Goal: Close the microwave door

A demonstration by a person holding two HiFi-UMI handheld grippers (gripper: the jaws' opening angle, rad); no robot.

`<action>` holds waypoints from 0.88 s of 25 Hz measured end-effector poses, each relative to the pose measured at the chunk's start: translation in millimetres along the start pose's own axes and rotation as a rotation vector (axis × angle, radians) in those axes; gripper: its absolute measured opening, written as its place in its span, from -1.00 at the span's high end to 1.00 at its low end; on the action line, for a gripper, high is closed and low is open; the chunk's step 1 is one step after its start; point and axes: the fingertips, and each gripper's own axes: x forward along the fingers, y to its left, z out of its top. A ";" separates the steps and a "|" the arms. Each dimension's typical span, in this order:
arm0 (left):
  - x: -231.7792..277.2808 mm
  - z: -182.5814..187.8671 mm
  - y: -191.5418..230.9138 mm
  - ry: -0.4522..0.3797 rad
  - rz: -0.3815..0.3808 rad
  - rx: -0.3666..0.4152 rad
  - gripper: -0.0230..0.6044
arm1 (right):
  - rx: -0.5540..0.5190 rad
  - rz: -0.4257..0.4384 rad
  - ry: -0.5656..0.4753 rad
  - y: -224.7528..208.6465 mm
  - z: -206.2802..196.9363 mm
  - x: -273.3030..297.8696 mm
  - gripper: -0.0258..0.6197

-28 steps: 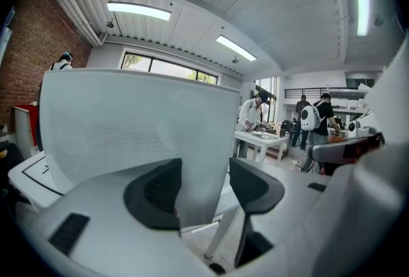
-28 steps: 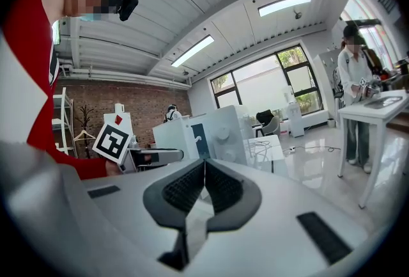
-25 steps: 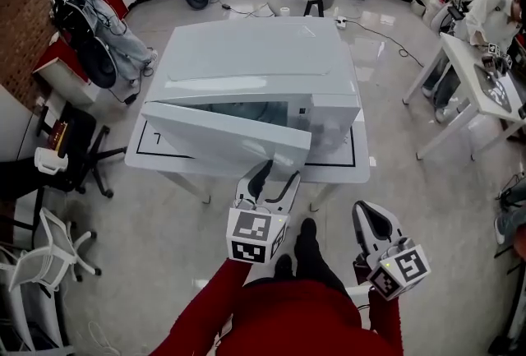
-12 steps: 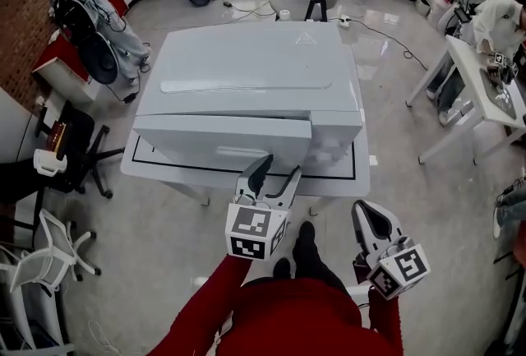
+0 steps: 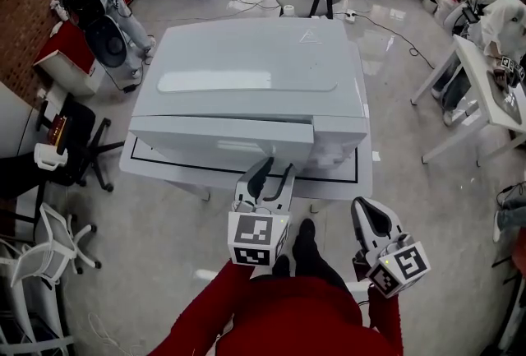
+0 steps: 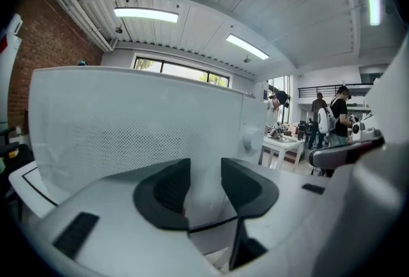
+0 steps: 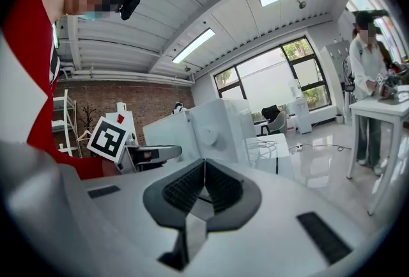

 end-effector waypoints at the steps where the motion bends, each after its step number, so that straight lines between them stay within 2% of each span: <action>1: -0.2 -0.2 1.3 0.000 0.009 -0.005 0.42 | 0.003 0.001 0.002 -0.3 -0.5 0.0 0.88; 5: -0.2 1.0 8.6 -0.005 0.062 -0.012 0.51 | 0.014 0.004 -0.007 -2.3 1.1 -1.1 0.88; 8: -1.3 1.1 18.1 0.004 0.130 -0.014 0.80 | 0.009 -0.008 0.004 -6.2 -2.3 -3.7 0.88; 12: -1.7 1.5 19.0 0.011 0.159 -0.012 0.80 | 0.024 -0.004 -0.007 -6.6 0.4 -4.5 0.87; 22: 5.8 2.8 22.0 0.017 0.172 -0.019 0.80 | 0.057 0.013 -0.039 -6.4 6.5 -2.9 0.87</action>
